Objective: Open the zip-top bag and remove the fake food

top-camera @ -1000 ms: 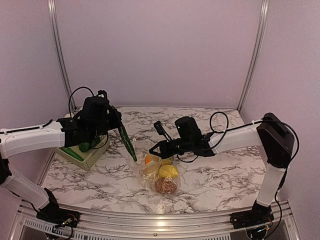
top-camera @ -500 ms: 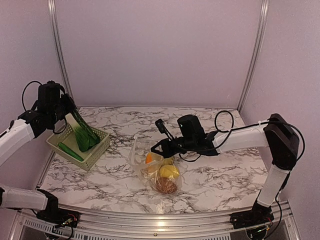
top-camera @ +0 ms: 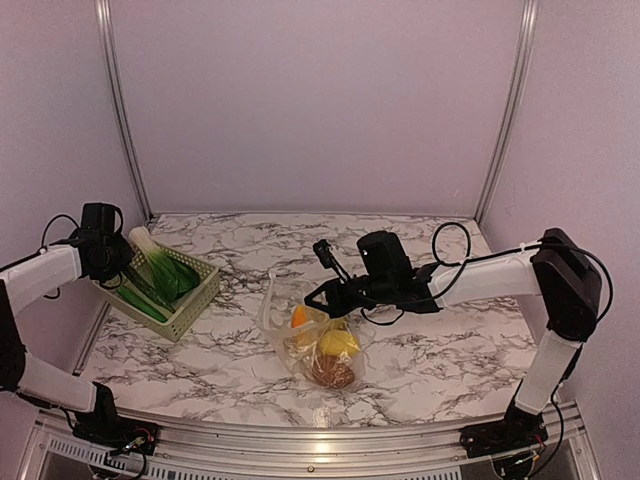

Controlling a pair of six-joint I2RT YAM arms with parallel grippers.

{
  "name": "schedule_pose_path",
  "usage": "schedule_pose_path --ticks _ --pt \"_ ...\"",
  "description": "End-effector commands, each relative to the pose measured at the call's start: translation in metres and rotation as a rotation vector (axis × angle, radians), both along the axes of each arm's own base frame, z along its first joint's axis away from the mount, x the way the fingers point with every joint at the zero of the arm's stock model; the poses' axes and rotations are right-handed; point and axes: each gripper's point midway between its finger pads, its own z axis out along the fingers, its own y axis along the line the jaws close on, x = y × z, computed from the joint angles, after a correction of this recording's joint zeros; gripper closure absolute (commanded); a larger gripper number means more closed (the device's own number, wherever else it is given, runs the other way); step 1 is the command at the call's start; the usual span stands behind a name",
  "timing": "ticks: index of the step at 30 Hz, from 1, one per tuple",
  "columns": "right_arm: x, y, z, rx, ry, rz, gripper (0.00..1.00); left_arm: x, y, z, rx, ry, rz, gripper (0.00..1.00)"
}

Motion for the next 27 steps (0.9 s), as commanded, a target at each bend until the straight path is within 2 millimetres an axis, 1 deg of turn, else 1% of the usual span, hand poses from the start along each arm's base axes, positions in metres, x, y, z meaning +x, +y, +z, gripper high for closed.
schedule_pose_path --ticks 1,4,7,10,12,15,16,19,21,24,27 --pt "0.003 -0.002 0.011 0.005 -0.024 -0.006 1.0 -0.005 0.0 -0.039 -0.069 0.043 0.027 0.94" --pt "0.004 -0.002 0.012 0.008 -0.026 -0.005 1.0 -0.005 -0.004 -0.059 -0.1 0.073 0.018 0.91" --pt "0.005 -0.001 0.013 0.009 -0.028 -0.003 1.0 -0.004 -0.007 -0.071 -0.12 0.087 0.012 0.86" --pt "0.005 -0.001 0.015 0.011 -0.03 -0.001 1.0 -0.002 -0.008 -0.075 -0.134 0.091 0.007 0.73" --pt "0.006 -0.001 0.017 0.013 -0.035 0.001 1.0 0.001 -0.009 -0.07 -0.137 0.086 -0.001 0.65" --pt "0.006 -0.001 0.021 0.017 -0.042 0.004 1.0 0.008 -0.013 -0.053 -0.146 0.053 -0.029 0.52" --pt "0.006 0.0 0.022 0.019 -0.043 0.004 1.0 0.009 -0.014 -0.048 -0.145 0.046 -0.04 0.49" --pt "0.007 0.0 0.025 0.025 -0.049 0.006 1.0 0.009 -0.018 -0.028 -0.136 0.018 -0.074 0.46" --pt "0.006 0.001 0.026 0.03 -0.046 0.009 1.0 0.009 -0.024 -0.012 -0.133 -0.021 -0.126 0.46" --pt "0.006 0.003 0.027 0.038 -0.044 0.014 1.0 0.009 -0.047 0.015 -0.146 -0.092 -0.274 0.4" --pt "0.005 0.004 0.027 0.048 -0.036 0.018 1.0 0.003 -0.077 0.037 -0.161 -0.157 -0.429 0.38"
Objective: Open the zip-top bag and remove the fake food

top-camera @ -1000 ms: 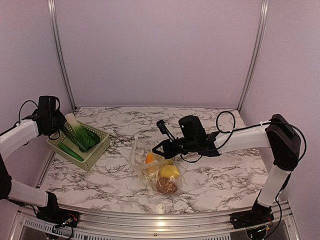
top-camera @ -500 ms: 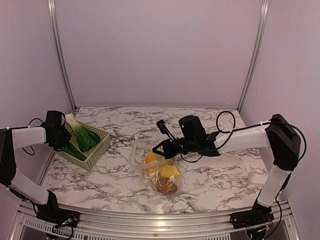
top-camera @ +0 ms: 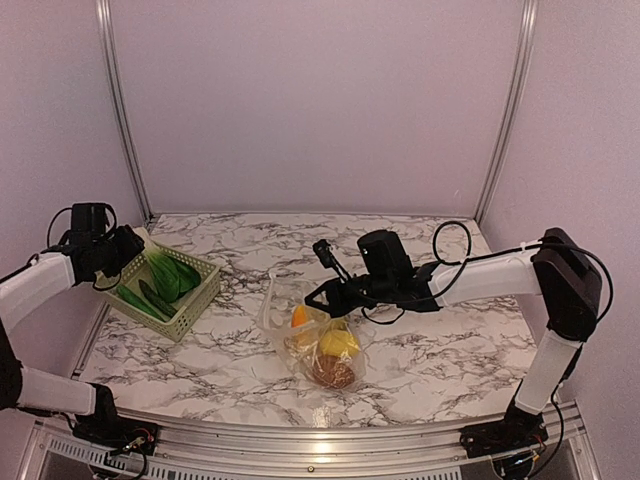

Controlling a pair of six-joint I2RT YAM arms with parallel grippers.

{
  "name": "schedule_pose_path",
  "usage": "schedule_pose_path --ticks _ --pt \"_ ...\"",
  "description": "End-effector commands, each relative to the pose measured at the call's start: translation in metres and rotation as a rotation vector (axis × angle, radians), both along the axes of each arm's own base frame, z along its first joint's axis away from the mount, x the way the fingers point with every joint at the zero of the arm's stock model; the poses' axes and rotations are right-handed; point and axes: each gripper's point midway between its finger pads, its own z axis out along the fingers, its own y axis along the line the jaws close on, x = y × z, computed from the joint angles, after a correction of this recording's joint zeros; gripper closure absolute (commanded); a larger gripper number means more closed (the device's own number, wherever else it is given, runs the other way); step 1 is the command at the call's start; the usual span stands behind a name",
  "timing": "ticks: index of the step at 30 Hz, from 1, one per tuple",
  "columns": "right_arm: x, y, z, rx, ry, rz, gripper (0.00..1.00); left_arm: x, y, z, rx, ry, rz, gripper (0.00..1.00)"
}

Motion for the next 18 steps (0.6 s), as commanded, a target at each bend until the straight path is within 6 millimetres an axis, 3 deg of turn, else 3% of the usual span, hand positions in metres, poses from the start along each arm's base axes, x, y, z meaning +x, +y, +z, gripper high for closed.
schedule_pose_path --ticks 1,8,13,18 --pt "0.005 0.006 0.027 0.056 -0.032 0.009 1.0 -0.006 -0.047 0.042 -0.019 -0.121 -0.262 0.38" --pt "0.003 0.01 0.033 0.079 -0.029 0.016 1.0 -0.034 -0.149 0.073 -0.114 -0.237 -0.615 0.36" --pt "0.001 0.011 0.034 0.08 -0.029 0.019 1.0 -0.06 -0.221 0.068 -0.167 -0.228 -0.833 0.36" --pt "0.0 0.01 0.033 0.078 -0.029 0.017 1.0 -0.079 -0.274 0.047 -0.174 -0.174 -0.962 0.35"
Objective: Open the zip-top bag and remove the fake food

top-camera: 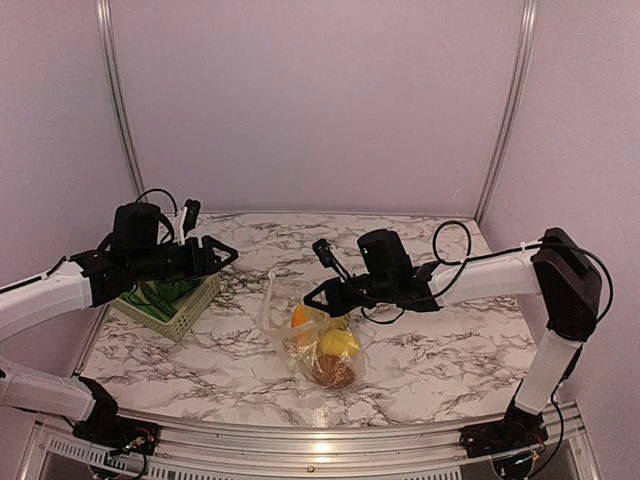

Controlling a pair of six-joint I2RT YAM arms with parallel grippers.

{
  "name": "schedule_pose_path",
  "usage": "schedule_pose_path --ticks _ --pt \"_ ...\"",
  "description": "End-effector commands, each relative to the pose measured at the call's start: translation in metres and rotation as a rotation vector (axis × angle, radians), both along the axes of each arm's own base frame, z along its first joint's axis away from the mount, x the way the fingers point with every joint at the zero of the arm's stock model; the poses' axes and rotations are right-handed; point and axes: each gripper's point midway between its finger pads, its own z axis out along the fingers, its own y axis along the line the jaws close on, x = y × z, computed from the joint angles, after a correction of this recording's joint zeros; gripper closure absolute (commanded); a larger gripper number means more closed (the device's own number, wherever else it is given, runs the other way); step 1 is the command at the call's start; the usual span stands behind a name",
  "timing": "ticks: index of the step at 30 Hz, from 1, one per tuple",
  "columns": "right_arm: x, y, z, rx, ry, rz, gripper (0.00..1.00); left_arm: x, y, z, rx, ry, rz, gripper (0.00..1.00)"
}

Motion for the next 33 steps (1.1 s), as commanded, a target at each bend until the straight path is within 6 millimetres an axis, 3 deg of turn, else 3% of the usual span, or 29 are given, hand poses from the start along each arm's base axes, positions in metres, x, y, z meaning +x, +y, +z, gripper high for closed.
schedule_pose_path --ticks 1,10,18,22,28,33 --pt "0.002 0.008 0.03 0.059 -0.042 0.008 1.0 -0.015 -0.04 -0.021 0.011 0.028 -0.11 0.36" --pt "0.001 0.005 0.033 0.058 -0.051 0.002 1.0 -0.04 -0.111 -0.075 0.113 0.122 -0.26 0.38" --pt "0.0 0.004 0.031 0.058 -0.047 0.001 1.0 -0.057 -0.158 -0.118 0.187 0.186 -0.358 0.35" --pt "-0.001 0.004 0.03 0.061 -0.044 0.003 1.0 -0.053 -0.167 -0.14 0.208 0.233 -0.342 0.33" --pt "-0.002 0.004 0.027 0.06 -0.036 0.006 1.0 -0.041 -0.168 -0.171 0.276 0.291 -0.279 0.19" --pt "-0.003 0.003 0.022 0.054 -0.032 0.004 1.0 -0.037 -0.169 -0.185 0.3 0.315 -0.258 0.1"
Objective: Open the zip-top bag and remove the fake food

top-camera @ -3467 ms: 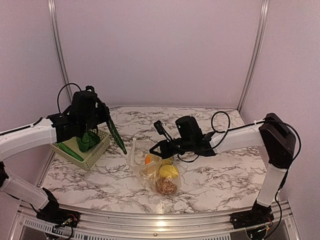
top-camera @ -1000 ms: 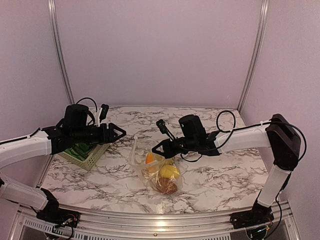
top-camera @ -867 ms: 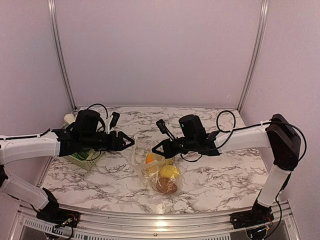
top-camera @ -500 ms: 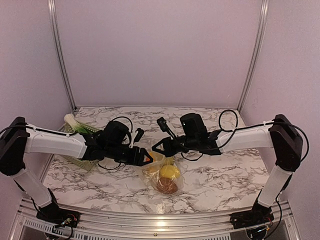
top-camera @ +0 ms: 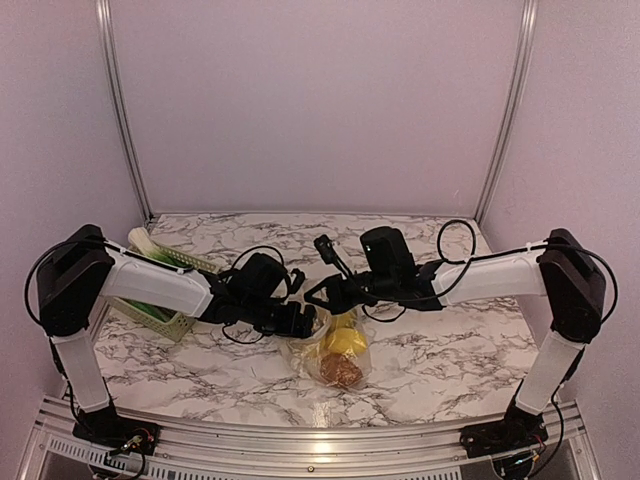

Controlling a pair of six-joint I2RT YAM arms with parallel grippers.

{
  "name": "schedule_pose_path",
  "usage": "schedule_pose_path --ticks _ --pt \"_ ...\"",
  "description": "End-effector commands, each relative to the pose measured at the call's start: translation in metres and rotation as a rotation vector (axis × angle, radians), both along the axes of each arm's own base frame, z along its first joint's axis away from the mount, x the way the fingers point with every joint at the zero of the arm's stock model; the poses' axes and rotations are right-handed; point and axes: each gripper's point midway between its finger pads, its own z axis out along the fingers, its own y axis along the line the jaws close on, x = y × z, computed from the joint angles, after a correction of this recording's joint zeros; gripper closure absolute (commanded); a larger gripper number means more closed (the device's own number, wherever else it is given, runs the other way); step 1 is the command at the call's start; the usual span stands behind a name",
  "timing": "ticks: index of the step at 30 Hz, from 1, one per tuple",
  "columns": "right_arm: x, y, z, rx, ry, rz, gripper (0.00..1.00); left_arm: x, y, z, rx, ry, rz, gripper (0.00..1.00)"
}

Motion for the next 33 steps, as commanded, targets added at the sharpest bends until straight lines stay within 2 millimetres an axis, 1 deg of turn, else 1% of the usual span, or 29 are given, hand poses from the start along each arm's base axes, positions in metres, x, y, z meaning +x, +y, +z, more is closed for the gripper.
schedule_pose_path --ticks 1,5,9,11,13,15,17,21,24,25,28,31,33 --pt "-0.002 0.003 0.01 0.031 -0.016 0.004 1.0 0.006 0.002 -0.017 0.055 0.02 0.035 0.09" --pt "-0.003 0.003 0.006 0.026 -0.012 0.005 1.0 0.007 0.005 -0.035 0.103 0.044 0.047 0.1" --pt "-0.003 0.001 0.003 0.02 -0.01 0.002 1.0 0.008 0.006 -0.044 0.123 0.056 0.056 0.15" --pt "-0.003 0.0 0.001 0.015 -0.009 0.0 1.0 0.009 0.004 -0.044 0.118 0.055 0.058 0.21" --pt "-0.004 0.0 0.0 0.011 -0.008 0.0 1.0 0.008 0.002 -0.038 0.094 0.047 0.057 0.31" --pt "-0.004 -0.002 -0.001 0.009 -0.009 -0.003 1.0 0.008 0.003 -0.028 0.066 0.032 0.062 0.38" --pt "-0.003 -0.004 -0.001 0.003 -0.012 -0.01 1.0 0.008 0.006 -0.014 0.036 0.005 0.073 0.41" --pt "-0.001 -0.007 -0.002 -0.005 -0.014 -0.023 1.0 0.011 0.016 0.02 -0.023 -0.06 0.099 0.42" --pt "0.0 -0.011 -0.005 -0.011 -0.012 -0.039 1.0 0.01 0.021 0.049 -0.095 -0.12 0.105 0.42" --pt "0.001 -0.012 -0.007 -0.015 -0.009 -0.044 1.0 0.01 0.023 0.063 -0.124 -0.146 0.103 0.42" --pt "0.002 -0.014 -0.01 -0.021 0.0 -0.053 1.0 0.009 0.029 0.089 -0.178 -0.214 0.111 0.43" --pt "0.002 -0.015 -0.013 -0.023 0.003 -0.053 1.0 0.011 0.04 0.113 -0.232 -0.282 0.153 0.44" --pt "0.001 -0.015 -0.013 -0.023 0.005 -0.05 1.0 0.016 0.056 0.128 -0.256 -0.331 0.216 0.45"
